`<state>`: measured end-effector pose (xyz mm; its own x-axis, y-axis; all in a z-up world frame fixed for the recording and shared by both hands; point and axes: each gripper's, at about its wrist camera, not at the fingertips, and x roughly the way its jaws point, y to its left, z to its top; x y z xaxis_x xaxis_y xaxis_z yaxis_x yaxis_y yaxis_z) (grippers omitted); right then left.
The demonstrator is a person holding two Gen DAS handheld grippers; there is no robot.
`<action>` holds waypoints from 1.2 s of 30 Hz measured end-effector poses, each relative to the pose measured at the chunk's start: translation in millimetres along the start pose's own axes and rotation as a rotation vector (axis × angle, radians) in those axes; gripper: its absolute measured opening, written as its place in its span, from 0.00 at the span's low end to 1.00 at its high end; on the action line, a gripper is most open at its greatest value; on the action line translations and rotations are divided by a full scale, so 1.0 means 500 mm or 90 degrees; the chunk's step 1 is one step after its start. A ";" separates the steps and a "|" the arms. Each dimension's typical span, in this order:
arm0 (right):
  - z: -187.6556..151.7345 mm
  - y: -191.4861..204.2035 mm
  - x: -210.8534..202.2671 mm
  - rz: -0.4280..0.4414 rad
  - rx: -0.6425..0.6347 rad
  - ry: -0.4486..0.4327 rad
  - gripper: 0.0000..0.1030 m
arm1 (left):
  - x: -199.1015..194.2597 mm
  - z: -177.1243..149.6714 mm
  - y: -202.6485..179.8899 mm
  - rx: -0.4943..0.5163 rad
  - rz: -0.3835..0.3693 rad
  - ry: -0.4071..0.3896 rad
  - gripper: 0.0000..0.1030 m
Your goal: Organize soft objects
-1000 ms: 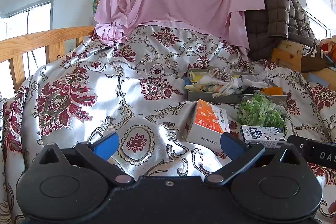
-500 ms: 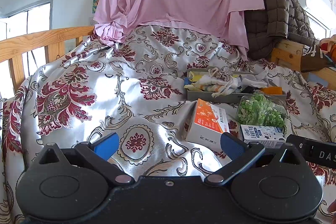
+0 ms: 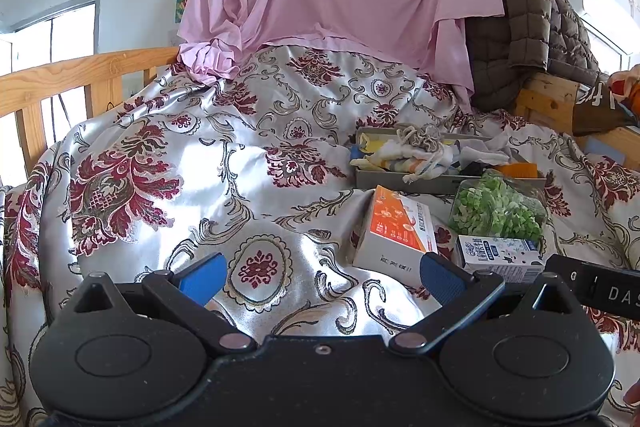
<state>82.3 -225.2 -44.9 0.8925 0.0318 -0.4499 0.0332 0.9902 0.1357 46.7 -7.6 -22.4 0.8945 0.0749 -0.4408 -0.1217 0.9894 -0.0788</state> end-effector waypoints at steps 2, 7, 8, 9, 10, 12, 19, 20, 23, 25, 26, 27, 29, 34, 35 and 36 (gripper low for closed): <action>0.000 0.000 0.000 0.000 0.000 0.000 1.00 | 0.000 -0.001 0.000 0.001 0.000 0.002 0.99; 0.000 0.001 0.000 0.000 0.000 0.000 1.00 | 0.001 0.001 0.005 -0.004 -0.005 0.005 0.99; 0.000 0.000 0.000 0.000 0.000 0.000 1.00 | 0.003 0.002 0.006 -0.007 -0.009 0.012 0.99; 0.000 0.000 0.000 0.000 0.000 0.000 1.00 | 0.004 0.004 0.007 -0.010 -0.013 0.019 0.99; 0.000 0.000 0.000 0.000 0.000 0.000 1.00 | 0.006 0.006 0.008 -0.013 -0.015 0.023 0.99; -0.001 0.001 0.000 0.000 0.000 0.000 1.00 | 0.005 0.007 0.007 -0.010 -0.012 0.026 0.99; 0.000 0.001 0.000 0.000 0.000 0.000 1.00 | 0.000 0.015 0.002 0.009 0.003 0.021 0.99; 0.000 0.001 -0.001 0.000 0.000 0.000 1.00 | 0.000 0.015 0.003 0.007 0.003 0.021 0.99; 0.000 0.001 0.000 0.000 0.000 0.001 1.00 | -0.001 0.016 0.005 0.005 0.005 0.020 0.99; 0.000 0.001 0.000 0.000 0.000 0.001 1.00 | 0.000 0.017 0.006 0.007 0.006 0.020 0.99; 0.000 0.001 -0.001 0.000 0.000 0.000 1.00 | -0.001 0.017 0.005 0.008 0.007 0.019 0.99; 0.000 0.001 0.000 0.000 0.000 0.001 1.00 | 0.000 0.017 0.006 0.008 0.008 0.019 0.99; 0.000 0.001 -0.001 0.000 0.000 0.001 1.00 | 0.000 0.016 0.005 0.009 0.009 0.019 0.99; 0.000 0.001 0.000 0.000 0.000 0.001 1.00 | 0.000 0.016 0.004 0.014 0.007 0.018 0.99; 0.000 0.001 -0.001 0.000 0.000 0.001 1.00 | -0.001 0.016 0.004 0.015 0.007 0.018 0.99; 0.000 0.001 -0.001 0.000 0.000 0.001 1.00 | 0.000 0.016 0.004 0.015 0.007 0.018 0.99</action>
<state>82.0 -224.6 -44.8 0.8920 0.0315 -0.4509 0.0332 0.9903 0.1349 49.8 -4.6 -15.5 0.8810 0.0821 -0.4660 -0.1205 0.9913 -0.0532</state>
